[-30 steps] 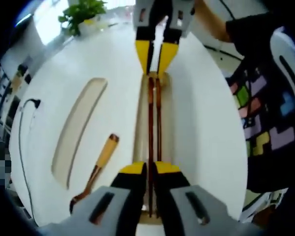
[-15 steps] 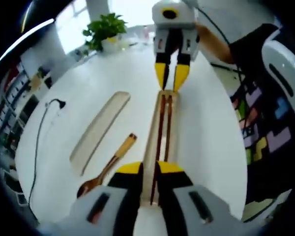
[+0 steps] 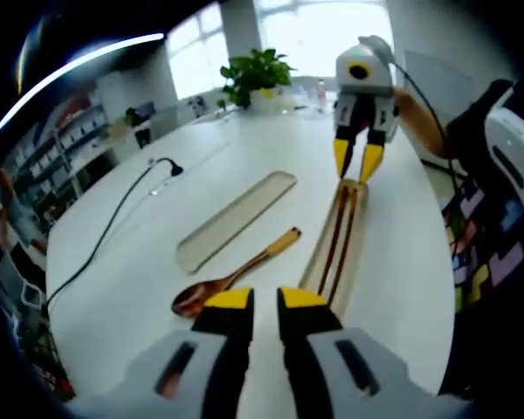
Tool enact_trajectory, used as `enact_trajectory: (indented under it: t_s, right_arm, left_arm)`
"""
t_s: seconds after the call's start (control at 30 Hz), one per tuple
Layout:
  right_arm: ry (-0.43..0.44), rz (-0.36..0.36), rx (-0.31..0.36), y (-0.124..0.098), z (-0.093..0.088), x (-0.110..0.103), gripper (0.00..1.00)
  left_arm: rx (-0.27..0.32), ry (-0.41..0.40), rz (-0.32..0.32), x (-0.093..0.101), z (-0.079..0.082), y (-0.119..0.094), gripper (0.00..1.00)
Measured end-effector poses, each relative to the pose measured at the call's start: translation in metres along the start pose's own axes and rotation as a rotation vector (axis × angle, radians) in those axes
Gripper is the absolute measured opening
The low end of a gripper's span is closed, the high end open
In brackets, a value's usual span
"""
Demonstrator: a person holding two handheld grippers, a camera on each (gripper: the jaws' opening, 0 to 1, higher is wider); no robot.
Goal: Arrange the utensils inside the cutlery case until each visible utensil rests in its matching compartment.
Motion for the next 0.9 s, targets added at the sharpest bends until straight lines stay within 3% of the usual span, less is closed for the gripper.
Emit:
enact_trajectory:
  t_s: [0.03, 0.13, 0.33, 0.4, 0.47, 0.67, 0.9]
  right_arm:
    - [0.001, 0.002, 0.002, 0.001, 0.001, 0.000, 0.13]
    - [-0.002, 0.010, 0.001, 0.004, 0.002, 0.000, 0.13]
    - [-0.007, 0.003, -0.009, 0.010, 0.008, 0.005, 0.13]
    - [-0.011, 0.006, -0.006, 0.014, 0.010, 0.007, 0.13]
    - [-0.013, 0.014, 0.005, 0.019, 0.013, 0.009, 0.13]
    - [-0.001, 0.037, 0.040, 0.038, 0.020, 0.013, 0.13]
    - [-0.026, 0.021, 0.025, 0.061, 0.029, 0.021, 0.15]
  left_arm:
    - [-0.007, -0.073, 0.036, -0.005, -0.006, -0.001, 0.10]
    - [0.058, -0.188, 0.092, -0.016, -0.017, -0.001, 0.10]
    - [0.112, -0.329, 0.160, -0.031, -0.038, -0.001, 0.10]
    - [0.165, -0.411, 0.213, -0.036, -0.043, -0.001, 0.09]
    - [0.201, -0.478, 0.227, -0.041, -0.046, -0.003, 0.09]
    - [0.274, -0.548, 0.229, -0.048, -0.048, -0.002, 0.11]
    - [0.304, -0.605, 0.268, -0.061, -0.054, 0.008, 0.15]
Point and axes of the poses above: the point that each gripper's makers call its tool centre point, and the gripper's own axes: y roughly forward along the fingers, x roughly to its right, z roughly out of its top, the point moved 10 cm from there along -y, roughly backward along the fingers, and after that the axes turned 8 degrees about x, right-handed, at the moved point
